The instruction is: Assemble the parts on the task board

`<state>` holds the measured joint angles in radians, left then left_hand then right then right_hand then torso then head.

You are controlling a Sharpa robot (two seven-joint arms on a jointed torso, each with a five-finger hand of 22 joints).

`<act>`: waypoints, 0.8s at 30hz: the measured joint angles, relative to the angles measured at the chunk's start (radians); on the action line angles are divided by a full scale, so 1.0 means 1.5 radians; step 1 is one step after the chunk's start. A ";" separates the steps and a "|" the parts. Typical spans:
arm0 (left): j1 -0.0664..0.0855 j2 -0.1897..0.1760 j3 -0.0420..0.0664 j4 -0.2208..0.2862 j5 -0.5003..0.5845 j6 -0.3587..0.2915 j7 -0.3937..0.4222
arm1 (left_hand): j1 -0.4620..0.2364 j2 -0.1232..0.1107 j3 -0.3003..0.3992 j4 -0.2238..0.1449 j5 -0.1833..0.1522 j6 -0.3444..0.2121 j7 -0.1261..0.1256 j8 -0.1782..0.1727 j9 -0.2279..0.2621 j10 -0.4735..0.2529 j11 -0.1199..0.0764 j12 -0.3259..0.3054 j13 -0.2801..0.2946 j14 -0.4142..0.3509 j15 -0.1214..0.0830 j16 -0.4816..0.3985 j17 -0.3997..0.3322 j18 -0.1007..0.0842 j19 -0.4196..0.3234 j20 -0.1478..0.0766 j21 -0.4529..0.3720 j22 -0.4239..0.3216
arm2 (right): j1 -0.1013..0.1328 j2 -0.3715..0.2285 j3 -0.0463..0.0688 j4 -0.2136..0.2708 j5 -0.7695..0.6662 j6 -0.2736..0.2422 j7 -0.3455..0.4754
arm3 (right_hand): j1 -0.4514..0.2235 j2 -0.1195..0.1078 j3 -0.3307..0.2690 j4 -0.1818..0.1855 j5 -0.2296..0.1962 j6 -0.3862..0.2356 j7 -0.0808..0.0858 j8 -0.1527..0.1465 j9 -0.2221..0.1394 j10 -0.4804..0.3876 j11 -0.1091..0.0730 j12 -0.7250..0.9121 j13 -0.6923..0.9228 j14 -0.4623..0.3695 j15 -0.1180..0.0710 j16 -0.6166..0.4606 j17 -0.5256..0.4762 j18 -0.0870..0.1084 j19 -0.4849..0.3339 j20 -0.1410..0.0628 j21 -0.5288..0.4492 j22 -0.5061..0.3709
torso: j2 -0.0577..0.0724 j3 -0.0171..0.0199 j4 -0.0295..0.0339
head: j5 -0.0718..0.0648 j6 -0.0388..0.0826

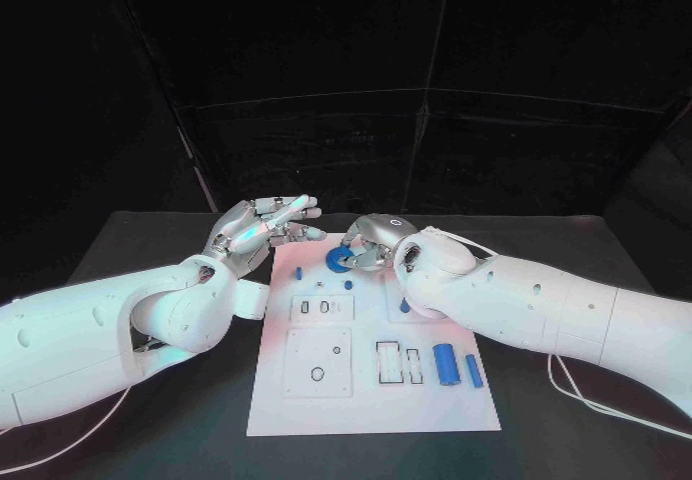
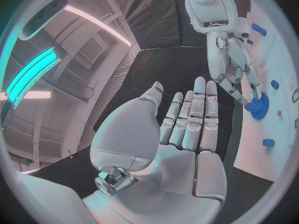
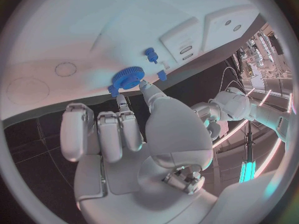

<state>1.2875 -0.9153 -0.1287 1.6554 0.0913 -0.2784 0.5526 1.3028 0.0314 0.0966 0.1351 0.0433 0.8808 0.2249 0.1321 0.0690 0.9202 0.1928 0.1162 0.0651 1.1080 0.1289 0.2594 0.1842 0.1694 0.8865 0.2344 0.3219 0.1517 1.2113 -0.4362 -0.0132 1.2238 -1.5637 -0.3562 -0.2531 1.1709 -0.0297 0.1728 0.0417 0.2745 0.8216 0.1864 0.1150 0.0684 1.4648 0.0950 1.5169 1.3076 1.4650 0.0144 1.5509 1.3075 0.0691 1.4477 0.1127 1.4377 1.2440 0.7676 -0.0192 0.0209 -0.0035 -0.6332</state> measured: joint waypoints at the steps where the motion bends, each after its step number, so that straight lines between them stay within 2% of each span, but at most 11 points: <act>1: 0.000 0.000 0.000 0.000 0.000 0.000 0.000 | 0.000 0.000 0.000 0.000 0.000 0.000 0.000 0.000 0.000 0.000 0.000 0.000 0.000 0.000 0.000 0.000 0.000 0.000 0.000 0.000 0.000 0.000 | 0.000 -0.005 0.000 0.004 0.005 -0.015 0.009 | 0.004 -0.001 0.003 -0.003 0.006 0.003 0.000 0.000 0.000 0.000 0.000 0.000 0.000 0.000 0.000 0.000 0.000 0.000 0.000 0.000 0.000 0.000 | 0.000 0.0000 -0.0002 | 0.000 0.001; 3: 0.000 -0.001 0.000 0.000 0.000 0.000 0.000 | 0.000 0.000 0.000 0.000 0.000 0.000 0.000 0.000 0.000 0.000 0.000 0.000 0.000 0.000 0.000 0.000 0.000 0.000 0.000 0.000 0.000 0.000 | 0.000 -0.020 0.000 0.017 0.023 -0.053 0.039 | 0.011 0.003 0.008 -0.008 0.013 0.004 -0.001 0.000 0.000 0.000 0.000 0.000 0.000 0.000 0.000 0.000 0.000 0.000 0.000 0.000 0.000 0.002 | 0.000 0.0001 -0.0004 | 0.000 0.002; 8: 0.000 -0.003 0.000 -0.001 0.000 0.000 0.000 | 0.000 0.000 0.000 0.000 0.000 0.000 0.000 0.000 0.000 0.000 0.000 0.000 0.000 0.000 0.000 0.000 0.000 0.000 0.000 0.000 0.000 0.000 | -0.001 -0.073 0.000 0.057 0.091 -0.124 0.140 | 0.031 -0.006 0.018 -0.028 0.034 0.006 0.001 0.000 0.000 0.000 0.000 -0.007 0.000 0.000 0.000 -0.004 0.000 0.000 0.000 0.000 0.000 -0.005 | -0.001 0.0002 -0.0008 | -0.002 0.003; 12: 0.000 -0.005 0.000 -0.001 0.000 0.000 0.000 | 0.000 0.000 0.000 0.000 0.000 0.000 0.000 0.000 0.000 0.000 0.000 0.000 0.000 0.000 0.000 0.000 0.001 0.000 0.000 0.000 0.000 -0.001 | -0.001 -0.134 0.000 0.100 0.161 -0.147 0.205 | 0.049 -0.019 0.018 -0.047 0.032 0.014 -0.003 0.000 0.000 0.000 0.000 -0.012 0.000 0.000 0.000 -0.004 0.000 0.000 -0.004 0.004 0.000 -0.015 | -0.001 0.0002 -0.0013 | -0.005 0.003; 17: 0.000 -0.006 0.000 -0.002 0.000 0.000 -0.001 | 0.000 0.000 0.000 0.000 0.000 0.000 0.000 0.000 0.000 0.000 0.000 0.000 0.000 0.000 0.000 0.000 0.001 0.000 0.000 0.000 0.000 -0.001 | 0.000 -0.199 0.000 0.124 0.249 -0.141 0.240 | 0.062 -0.022 0.019 -0.065 0.019 0.025 -0.006 0.000 0.001 0.000 0.000 -0.012 0.000 0.000 0.000 -0.004 0.000 0.000 -0.007 0.002 -0.003 -0.018 | -0.002 0.0004 -0.0033 | -0.008 0.008; 21: 0.000 -0.005 0.000 -0.003 0.000 0.000 -0.001 | 0.000 0.000 0.000 0.000 0.000 0.000 0.000 0.000 0.000 0.000 0.000 0.000 0.000 0.000 0.000 0.000 0.001 0.000 0.000 0.000 0.000 -0.001 | 0.000 -0.236 0.000 0.115 0.298 -0.112 0.252 | 0.071 -0.030 0.015 -0.080 0.015 0.029 -0.010 0.000 0.001 0.002 -0.003 -0.012 0.000 0.000 0.000 -0.004 0.000 0.000 -0.009 0.003 -0.003 -0.020 | -0.002 0.0007 -0.0042 | -0.016 0.012; 22: 0.000 -0.004 0.000 -0.004 0.000 0.000 -0.001 | 0.000 0.000 0.000 0.000 0.000 0.000 0.000 0.000 0.000 0.000 0.000 0.000 0.000 0.000 0.000 0.000 0.001 0.000 0.000 0.000 0.000 -0.001 | 0.000 -0.242 0.000 0.111 0.304 -0.103 0.254 | 0.074 -0.027 0.016 -0.081 0.015 0.029 -0.010 0.000 0.001 0.002 -0.003 -0.012 0.000 0.000 0.000 -0.004 0.000 0.000 -0.010 0.002 -0.003 -0.020 | -0.002 0.0008 -0.0042 | -0.019 0.012; 24: 0.000 -0.003 0.000 -0.005 0.000 0.000 -0.001 | 0.000 0.000 0.000 0.000 0.000 0.000 0.000 0.000 0.000 0.000 0.000 0.000 0.000 0.000 0.000 0.000 0.001 0.000 0.000 0.000 0.000 -0.001 | 0.000 -0.253 0.000 0.100 0.313 -0.085 0.259 | 0.078 -0.031 0.014 -0.086 0.015 0.032 -0.012 0.000 0.001 0.000 -0.005 -0.013 0.000 0.000 0.000 -0.004 0.000 0.000 -0.011 0.001 -0.003 -0.021 | -0.002 0.0014 -0.0042 | -0.023 0.014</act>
<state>1.2876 -0.9202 -0.1288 1.6475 0.0914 -0.2781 0.5517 1.3028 0.0314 0.0966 0.1351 0.0434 0.8808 0.2249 0.1321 0.0691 0.9202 0.1928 0.1162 0.0651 1.1080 0.1289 0.2594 0.1853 0.1693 0.8865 0.2344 0.3219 0.1504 1.2115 -0.8164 -0.0129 1.3741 -1.0946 -0.4843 0.1348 1.2873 -0.0757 0.1940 -0.0879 0.2967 0.8689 0.1678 0.1151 0.0698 1.4649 0.0872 1.4967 1.3076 1.4655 0.0139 1.5452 1.3073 0.0694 1.4310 0.1143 1.4324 1.2128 0.7652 -0.0171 0.0147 -0.0383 -0.6125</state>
